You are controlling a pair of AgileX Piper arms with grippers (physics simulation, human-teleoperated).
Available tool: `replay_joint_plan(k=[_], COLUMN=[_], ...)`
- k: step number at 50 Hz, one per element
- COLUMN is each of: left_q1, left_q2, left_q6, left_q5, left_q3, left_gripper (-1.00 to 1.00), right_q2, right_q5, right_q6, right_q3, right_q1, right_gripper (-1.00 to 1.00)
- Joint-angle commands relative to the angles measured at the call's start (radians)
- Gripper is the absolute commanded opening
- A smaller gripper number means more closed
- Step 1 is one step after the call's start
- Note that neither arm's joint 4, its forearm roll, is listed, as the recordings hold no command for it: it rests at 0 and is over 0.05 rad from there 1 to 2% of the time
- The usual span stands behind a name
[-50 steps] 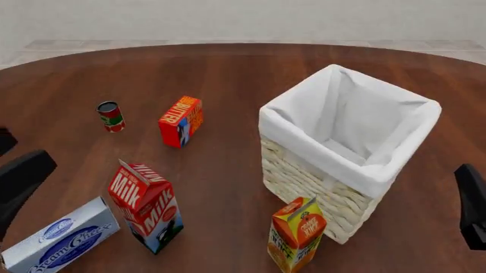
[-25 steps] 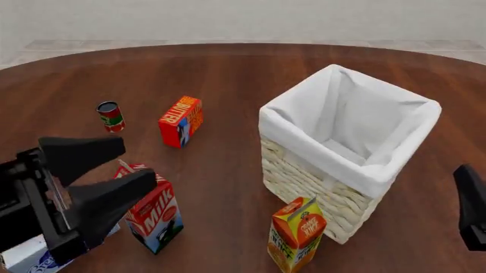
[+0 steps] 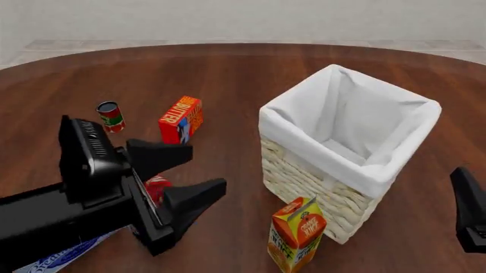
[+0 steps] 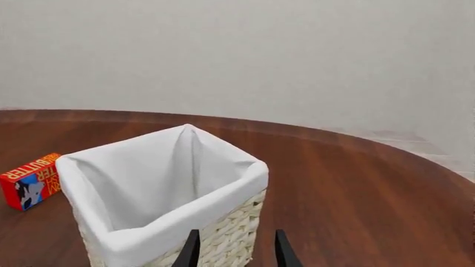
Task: Pick up the orange juice, and put it in the basket.
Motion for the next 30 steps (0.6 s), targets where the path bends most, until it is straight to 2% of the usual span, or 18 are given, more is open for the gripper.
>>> replay_joint_plan(k=[1, 12, 19, 30], left_q1=[-0.055, -0.141, -0.144, -0.166], left_q2=[0.15, 0.292, 0.356, 0.451], left_q6=[-0.001, 0.003, 0.056, 0.071], left_q5=[-0.106, -0.185, -0.232, -0.279], left_q3=[-0.011, -0.026, -0.02, -0.035], left_gripper=[1.0, 1.0, 1.0, 1.0], right_q2=[0.0, 0.0, 0.0, 0.0], right_q5=[-0.003, -0.005, -0.002, -0.001], right_q6=[-0.002, -0.006, -0.007, -0.004], right_q3=[0.002, 0.005, 0.0, 0.0], right_q1=[-0.001, -0.002, -0.002, -0.001], right_gripper=[1.0, 1.0, 1.0, 1.0])
